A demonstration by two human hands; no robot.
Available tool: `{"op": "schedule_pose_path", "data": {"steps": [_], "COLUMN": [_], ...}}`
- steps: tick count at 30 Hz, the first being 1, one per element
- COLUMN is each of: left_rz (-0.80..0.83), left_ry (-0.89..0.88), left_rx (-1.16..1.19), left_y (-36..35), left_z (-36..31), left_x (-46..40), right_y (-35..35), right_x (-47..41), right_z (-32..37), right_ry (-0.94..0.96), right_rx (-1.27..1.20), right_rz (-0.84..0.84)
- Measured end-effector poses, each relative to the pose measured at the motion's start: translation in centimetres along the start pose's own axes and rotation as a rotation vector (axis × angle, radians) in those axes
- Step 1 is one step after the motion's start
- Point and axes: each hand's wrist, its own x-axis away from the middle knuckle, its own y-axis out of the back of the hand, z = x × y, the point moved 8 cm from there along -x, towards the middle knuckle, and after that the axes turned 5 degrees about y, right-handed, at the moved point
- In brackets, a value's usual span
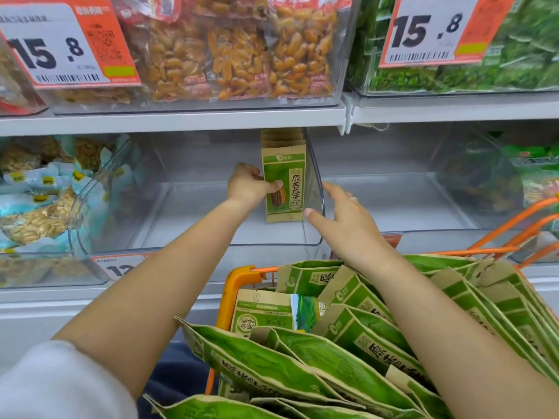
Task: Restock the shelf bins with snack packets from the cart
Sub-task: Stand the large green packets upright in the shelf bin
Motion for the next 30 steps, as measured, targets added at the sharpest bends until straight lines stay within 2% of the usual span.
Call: {"op": "schedule_pose_path", "data": {"steps": [7,11,18,21,23,24,26,30], "left_rz": [0.064,0.105,0.113,0.173,0.194,0.188,0.146,0.089], "left_ry": [0.009,-0.004,0.018,0.049,0.062,0.062,0.038,-0.075], "left_rx": [0.104,0.077,0.168,0.128,0.098,0.094,0.107,0.136], "left_y": [0.6,0.8,0.7,0.6,0.9,1.2,2.3,4.8], "left_z": [0.7,0.9,0.7,1.0,1.1,0.9,0.4,-0.9], "left_x": [0.1,0.4,0.5,0.9,1.4,1.8,2.7,5.5], "right_y": [0.5,0.4,0.2,1.3,3.2,3.7,3.6,1.0], "right_x": [0.3,0.3,0.3,0.5,1.3,1.7,2.1,3.7], "right_z": [0.4,0.4,0.1,0.8,2.3,3.1,4.4,7.3], "right_ry": [0.013,0.014,0.016,0.082,0.215,0.267,0.319,0.306], "right_rx": [-0.029,-0.041,-0.031,-0.167,-0.336,-0.368,-0.359,-0.243], "right_rz": [-0.044,-0.040,-0.036,-0.171,-0.335,-0.364,-0.262,0.177]}}
